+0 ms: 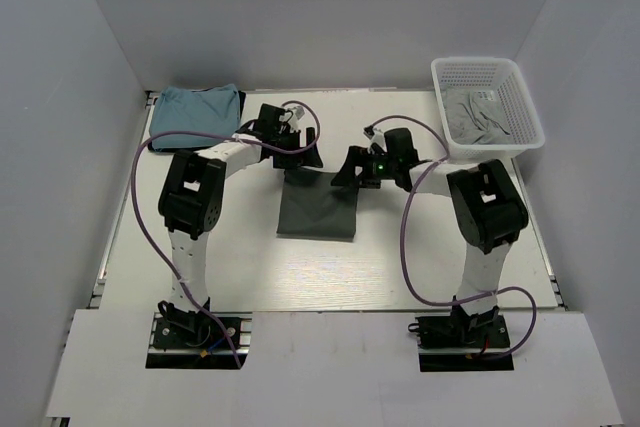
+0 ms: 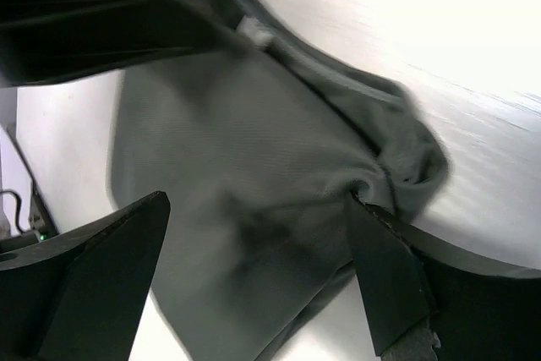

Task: Fold and stack the t-shirts
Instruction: Fold the long partially folded tshirt into a neat square, then put the neatly folded tshirt into the corner of the board with the left arm

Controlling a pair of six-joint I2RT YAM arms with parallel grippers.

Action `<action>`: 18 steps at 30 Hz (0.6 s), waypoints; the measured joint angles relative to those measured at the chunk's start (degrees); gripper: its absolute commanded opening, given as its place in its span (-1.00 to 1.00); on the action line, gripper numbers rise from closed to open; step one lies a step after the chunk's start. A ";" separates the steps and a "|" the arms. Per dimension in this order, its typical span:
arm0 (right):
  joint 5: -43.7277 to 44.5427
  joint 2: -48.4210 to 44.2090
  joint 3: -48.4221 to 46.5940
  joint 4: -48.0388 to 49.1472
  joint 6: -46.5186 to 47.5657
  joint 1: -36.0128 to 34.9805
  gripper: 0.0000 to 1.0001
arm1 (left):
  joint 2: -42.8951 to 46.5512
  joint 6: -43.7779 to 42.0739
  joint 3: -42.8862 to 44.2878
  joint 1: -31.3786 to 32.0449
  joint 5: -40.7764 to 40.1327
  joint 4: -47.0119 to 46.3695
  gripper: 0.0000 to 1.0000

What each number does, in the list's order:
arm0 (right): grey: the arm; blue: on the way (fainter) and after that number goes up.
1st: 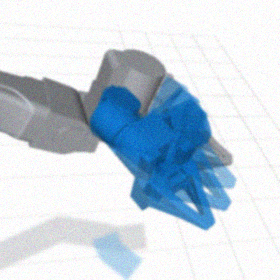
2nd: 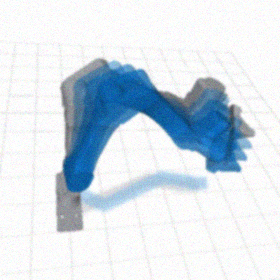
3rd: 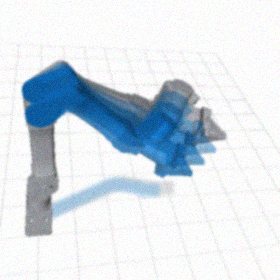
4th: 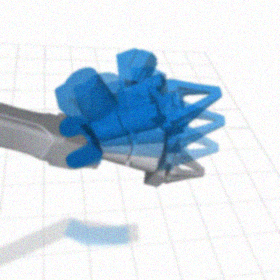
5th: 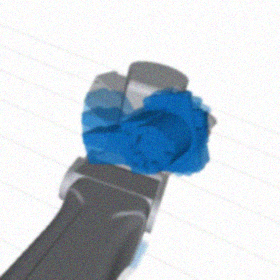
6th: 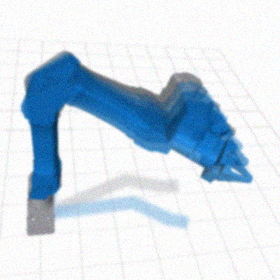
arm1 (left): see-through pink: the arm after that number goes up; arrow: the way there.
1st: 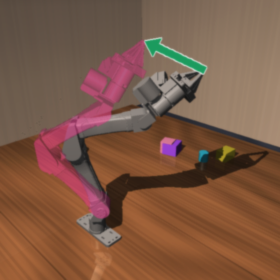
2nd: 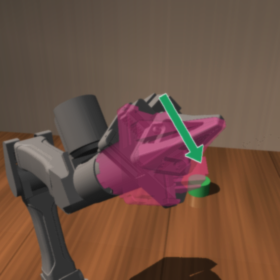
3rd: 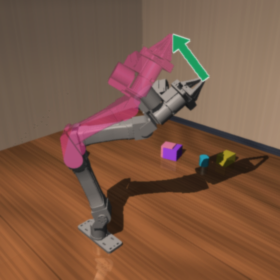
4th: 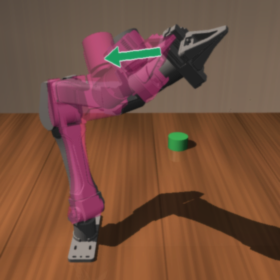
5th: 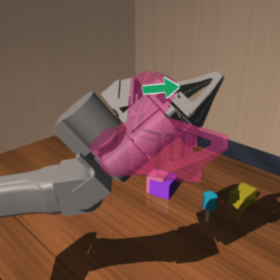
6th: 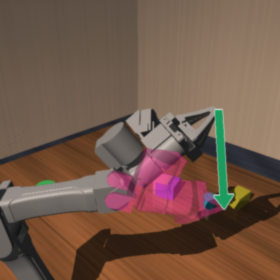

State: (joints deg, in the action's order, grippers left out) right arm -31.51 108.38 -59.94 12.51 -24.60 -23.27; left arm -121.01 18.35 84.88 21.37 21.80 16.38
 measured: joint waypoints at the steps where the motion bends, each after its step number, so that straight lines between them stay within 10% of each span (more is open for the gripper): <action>1: -0.24 1.44 -0.11 0.63 -0.74 0.44 0.81 | -0.17 0.00 0.09 -0.17 0.48 -0.09 0.99; 18: -6.10 -2.27 -0.50 3.45 -2.49 3.37 0.81 | 1.66 -0.35 3.80 -1.31 -4.81 6.03 0.99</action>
State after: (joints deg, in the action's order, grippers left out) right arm -37.60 106.10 -60.45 15.97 -27.09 -19.90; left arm -119.35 18.00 88.68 20.05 16.99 22.41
